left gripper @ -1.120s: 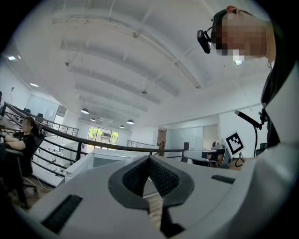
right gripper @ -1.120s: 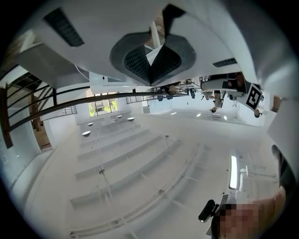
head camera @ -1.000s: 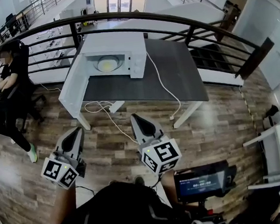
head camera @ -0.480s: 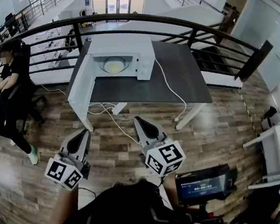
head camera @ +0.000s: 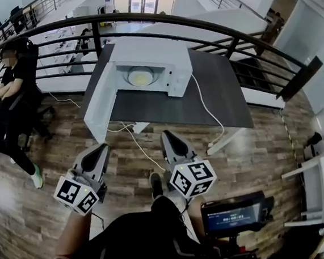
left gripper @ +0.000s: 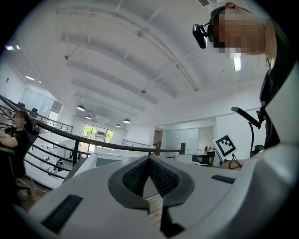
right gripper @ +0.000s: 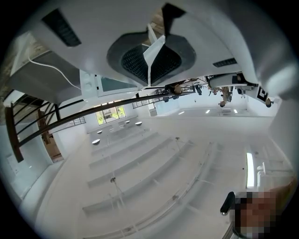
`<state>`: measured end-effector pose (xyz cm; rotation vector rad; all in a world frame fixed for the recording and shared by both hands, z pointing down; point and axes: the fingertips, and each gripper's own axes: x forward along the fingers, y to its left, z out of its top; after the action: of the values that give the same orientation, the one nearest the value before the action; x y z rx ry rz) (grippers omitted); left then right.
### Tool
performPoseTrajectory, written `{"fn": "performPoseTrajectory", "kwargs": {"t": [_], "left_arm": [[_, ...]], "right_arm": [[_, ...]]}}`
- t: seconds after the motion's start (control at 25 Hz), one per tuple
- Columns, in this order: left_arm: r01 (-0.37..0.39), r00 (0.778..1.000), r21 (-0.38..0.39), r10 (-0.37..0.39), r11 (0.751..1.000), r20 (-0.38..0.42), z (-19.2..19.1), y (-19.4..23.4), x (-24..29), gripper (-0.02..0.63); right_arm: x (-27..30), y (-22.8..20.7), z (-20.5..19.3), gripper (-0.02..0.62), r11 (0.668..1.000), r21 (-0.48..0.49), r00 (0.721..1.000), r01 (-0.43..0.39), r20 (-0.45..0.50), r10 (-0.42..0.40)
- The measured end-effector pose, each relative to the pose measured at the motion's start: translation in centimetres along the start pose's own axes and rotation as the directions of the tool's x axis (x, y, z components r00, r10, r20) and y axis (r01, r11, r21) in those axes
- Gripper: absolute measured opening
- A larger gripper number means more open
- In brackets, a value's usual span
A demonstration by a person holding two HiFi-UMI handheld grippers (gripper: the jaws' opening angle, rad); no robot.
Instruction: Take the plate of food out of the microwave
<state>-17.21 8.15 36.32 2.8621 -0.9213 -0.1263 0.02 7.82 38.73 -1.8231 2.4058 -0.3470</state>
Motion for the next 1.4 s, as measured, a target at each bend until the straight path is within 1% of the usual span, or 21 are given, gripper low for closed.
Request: {"fn": "performPoseTrajectory", "kwargs": {"t": [0.16,0.32,0.44,0.52,0.6,0.68,0.8,0.88,0.96,1.0,1.04,1.08,1.16,1.2,1.28,1.4], "left_arm": [[-0.03,0.999,0.012,0.03,0.999,-0.013,-0.2,2.7,5.2,0.003],[-0.073,0.997,0.007,0.073,0.997,-0.02,0.3,6.1,12.2,0.003],[-0.111,0.993,0.021,0.111,0.994,-0.025,0.7,7.7,14.7,0.003],[-0.133,0.991,0.022,0.134,0.991,-0.03,0.9,8.5,17.2,0.003],[-0.15,0.988,0.016,0.151,0.989,-0.039,0.7,9.3,20.6,0.002],[-0.157,0.987,0.018,0.158,0.987,-0.042,0.6,10.1,23.5,0.003],[-0.174,0.984,0.035,0.175,0.984,-0.038,0.9,11.3,26.2,0.003],[-0.189,0.981,0.038,0.191,0.981,-0.041,1.0,12.3,27.2,0.003],[-0.189,0.981,0.038,0.19,0.981,-0.043,1.0,13.4,27.9,0.003],[-0.185,0.982,0.034,0.186,0.982,-0.043,1.0,14.0,28.3,0.003],[-0.182,0.982,0.026,0.183,0.983,-0.042,1.0,14.7,28.6,0.003],[-0.179,0.983,0.017,0.18,0.984,-0.041,1.0,15.3,28.8,0.003],[-0.172,0.984,0.006,0.173,0.985,-0.041,1.0,16.2,28.7,0.003],[-0.17,0.984,0.007,0.17,0.985,-0.043,0.9,16.7,28.6,0.003],[-0.169,0.984,0.015,0.17,0.985,-0.051,0.7,17.8,28.4,0.003],[-0.183,0.981,0.025,0.185,0.983,-0.066,0.8,19.1,28.1,0.003]], "right_arm": [[5.0,-3.7,0.7,-0.002,0.999,0.028,0.999,-0.035,0.006,0.035],[11.0,-9.0,2.7,-0.002,0.997,0.041,0.998,-0.065,0.007,0.065],[13.6,-11.1,3.6,0.0,0.996,0.026,0.996,-0.089,0.008,0.089],[15.4,-13.5,4.2,0.0,0.994,0.03,0.995,-0.103,0.002,0.103],[17.6,-16.9,4.6,0.0,0.993,0.053,0.994,-0.108,-0.011,0.108],[19.5,-19.2,4.5,0.0,0.991,0.071,0.993,-0.115,-0.027,0.117],[22.1,-21.0,3.9,0.014,0.987,0.106,0.99,-0.123,-0.056,0.129],[23.8,-21.4,3.0,0.039,0.977,0.176,0.988,-0.124,-0.074,0.138],[25.6,-21.6,1.9,0.056,0.961,0.248,0.985,-0.126,-0.081,0.15],[26.7,-21.8,1.4,0.073,0.953,0.277,0.985,-0.125,-0.079,0.153],[27.9,-22.1,0.7,0.105,0.944,0.308,0.986,-0.119,-0.077,0.149],[29.0,-22.5,-0.1,0.132,0.934,0.342,0.987,-0.104,-0.081,0.14],[31.1,-23.4,-2.4,0.137,0.907,0.417,0.987,-0.06,-0.11,0.115],[32.1,-23.8,-3.6,0.137,0.888,0.459,0.987,-0.034,-0.127,0.103],[34.2,-24.8,-5.7,0.137,0.839,0.543,0.985,0.017,-0.152,0.078],[37.2,-25.7,-9.0,0.137,0.746,0.661,0.983,0.08,-0.175,0.05]]}}
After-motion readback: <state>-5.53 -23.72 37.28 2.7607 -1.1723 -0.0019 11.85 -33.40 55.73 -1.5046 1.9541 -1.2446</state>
